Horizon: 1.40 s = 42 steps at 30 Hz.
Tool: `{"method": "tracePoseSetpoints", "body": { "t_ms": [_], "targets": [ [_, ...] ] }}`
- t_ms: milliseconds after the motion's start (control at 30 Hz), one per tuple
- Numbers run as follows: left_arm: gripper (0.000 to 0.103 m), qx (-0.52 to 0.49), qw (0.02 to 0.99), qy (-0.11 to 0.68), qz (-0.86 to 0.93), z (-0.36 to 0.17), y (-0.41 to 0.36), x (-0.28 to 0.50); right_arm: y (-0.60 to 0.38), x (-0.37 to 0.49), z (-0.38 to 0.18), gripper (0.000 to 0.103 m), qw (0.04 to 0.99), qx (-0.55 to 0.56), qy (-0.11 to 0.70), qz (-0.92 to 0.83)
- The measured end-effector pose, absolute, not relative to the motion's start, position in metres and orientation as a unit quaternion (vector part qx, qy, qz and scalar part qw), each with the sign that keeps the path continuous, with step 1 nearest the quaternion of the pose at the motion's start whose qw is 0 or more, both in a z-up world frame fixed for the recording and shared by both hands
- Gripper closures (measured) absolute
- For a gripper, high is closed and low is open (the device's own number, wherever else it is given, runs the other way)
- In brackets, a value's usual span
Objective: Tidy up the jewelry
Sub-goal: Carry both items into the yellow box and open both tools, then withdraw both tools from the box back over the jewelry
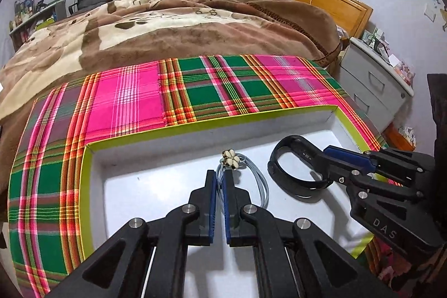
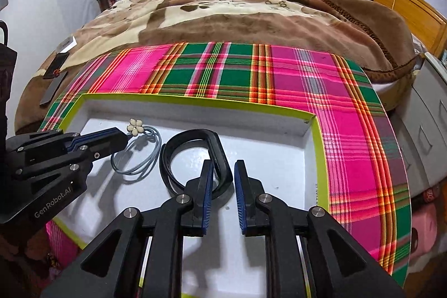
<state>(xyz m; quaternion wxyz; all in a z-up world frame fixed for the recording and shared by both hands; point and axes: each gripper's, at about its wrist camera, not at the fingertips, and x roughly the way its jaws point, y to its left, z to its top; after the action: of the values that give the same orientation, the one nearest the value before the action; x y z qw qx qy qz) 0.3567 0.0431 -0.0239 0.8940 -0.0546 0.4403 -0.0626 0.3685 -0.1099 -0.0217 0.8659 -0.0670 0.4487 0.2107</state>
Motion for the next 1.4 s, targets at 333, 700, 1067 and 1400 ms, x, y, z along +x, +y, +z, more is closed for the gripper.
{"method": "tracePoseSetpoints", "body": {
  "t_ms": [333,700,1067,1400],
  "targets": [
    [0.086,-0.05,0.91,0.408,-0.062,0.0,0.042,0.332,-0.122,0.344,-0.001,0.069,0.881,-0.05,0.419,0.216],
    [0.086,-0.04,0.937,0.342,-0.055,0.037,0.037,0.238,-0.149,0.258,0.035,0.069,0.906,-0.024,0.357,0.227],
    [0.086,-0.038,0.95,0.304,-0.05,0.046,0.029,0.142,-0.174,0.166,0.032,0.069,0.914,-0.024,0.333,0.232],
    [0.086,-0.029,0.956,0.288,-0.047,0.045,0.025,0.085,-0.188,0.113,0.03,0.069,0.922,-0.025,0.312,0.227]
  ]
}}
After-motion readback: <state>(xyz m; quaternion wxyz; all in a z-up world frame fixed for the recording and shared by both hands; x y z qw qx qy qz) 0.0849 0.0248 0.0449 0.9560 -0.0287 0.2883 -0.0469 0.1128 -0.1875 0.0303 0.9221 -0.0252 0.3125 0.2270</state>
